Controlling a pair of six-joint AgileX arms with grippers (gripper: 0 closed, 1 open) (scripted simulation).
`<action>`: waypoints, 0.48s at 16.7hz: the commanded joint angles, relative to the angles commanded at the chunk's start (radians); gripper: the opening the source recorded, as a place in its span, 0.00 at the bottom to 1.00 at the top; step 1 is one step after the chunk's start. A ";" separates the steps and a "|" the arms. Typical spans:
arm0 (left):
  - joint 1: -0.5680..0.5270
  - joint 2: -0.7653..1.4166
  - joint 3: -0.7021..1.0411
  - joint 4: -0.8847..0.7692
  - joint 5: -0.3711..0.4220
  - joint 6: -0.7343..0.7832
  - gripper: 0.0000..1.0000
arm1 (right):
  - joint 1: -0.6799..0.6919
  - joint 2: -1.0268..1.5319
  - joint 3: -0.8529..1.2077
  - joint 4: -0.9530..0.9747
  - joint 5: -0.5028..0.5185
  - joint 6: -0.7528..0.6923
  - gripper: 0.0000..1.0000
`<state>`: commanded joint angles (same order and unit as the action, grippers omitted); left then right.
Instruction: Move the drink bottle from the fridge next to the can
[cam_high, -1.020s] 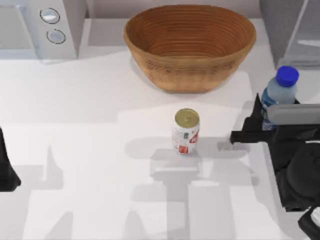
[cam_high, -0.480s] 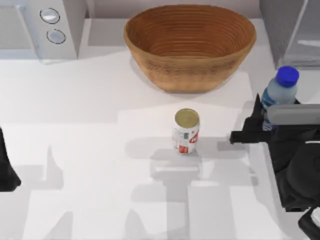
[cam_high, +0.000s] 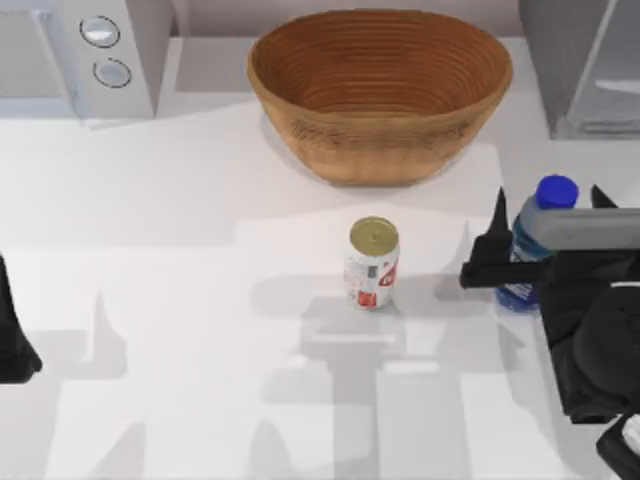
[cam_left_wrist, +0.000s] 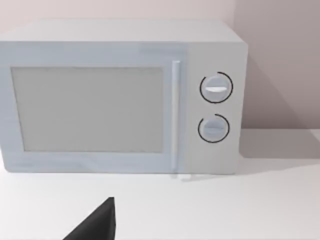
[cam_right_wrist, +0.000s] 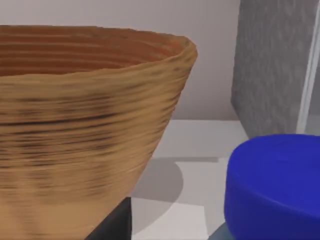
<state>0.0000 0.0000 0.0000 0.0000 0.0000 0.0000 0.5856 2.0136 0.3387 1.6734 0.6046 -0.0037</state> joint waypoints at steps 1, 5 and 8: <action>0.000 0.000 0.000 0.000 0.000 0.000 1.00 | 0.000 0.000 0.000 0.000 0.000 0.000 1.00; 0.000 0.000 0.000 0.000 0.000 0.000 1.00 | 0.000 0.000 0.000 0.000 0.000 0.000 1.00; 0.000 0.000 0.000 0.000 0.000 0.000 1.00 | 0.013 -0.004 -0.016 0.014 0.014 0.000 1.00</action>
<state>0.0000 0.0000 0.0000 0.0000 0.0000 0.0000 0.5982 2.0099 0.3232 1.6873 0.6186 -0.0036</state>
